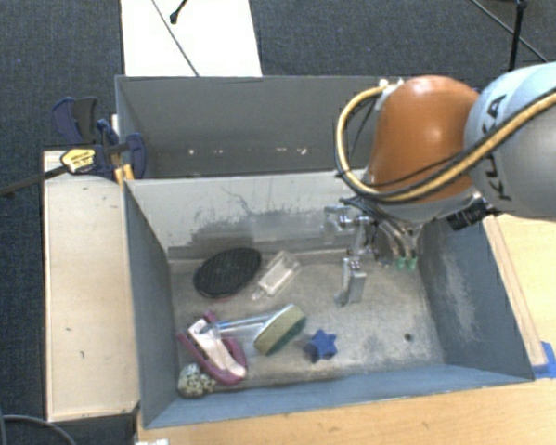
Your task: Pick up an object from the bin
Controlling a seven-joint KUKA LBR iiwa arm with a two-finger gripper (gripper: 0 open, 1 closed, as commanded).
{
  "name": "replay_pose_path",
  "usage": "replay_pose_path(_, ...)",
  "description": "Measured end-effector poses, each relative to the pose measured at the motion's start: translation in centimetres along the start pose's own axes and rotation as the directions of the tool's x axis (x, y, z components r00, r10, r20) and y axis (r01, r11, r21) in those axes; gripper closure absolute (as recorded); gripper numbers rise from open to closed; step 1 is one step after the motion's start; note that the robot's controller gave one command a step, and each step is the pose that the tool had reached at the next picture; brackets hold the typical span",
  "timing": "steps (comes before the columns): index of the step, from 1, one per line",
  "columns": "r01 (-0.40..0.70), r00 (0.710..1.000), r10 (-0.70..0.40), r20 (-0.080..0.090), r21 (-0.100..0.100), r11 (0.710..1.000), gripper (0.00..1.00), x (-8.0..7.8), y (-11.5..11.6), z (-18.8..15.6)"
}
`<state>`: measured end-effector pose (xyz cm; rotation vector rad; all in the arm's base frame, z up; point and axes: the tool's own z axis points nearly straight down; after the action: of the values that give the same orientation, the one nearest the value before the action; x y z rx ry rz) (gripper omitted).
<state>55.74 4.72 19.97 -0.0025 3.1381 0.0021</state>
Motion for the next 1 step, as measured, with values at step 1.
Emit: replay_pose_path(1, -0.019, 1.000, 0.019, -0.016, 0.000, 1.000, 0.00, 4.42, -0.30, 13.17)
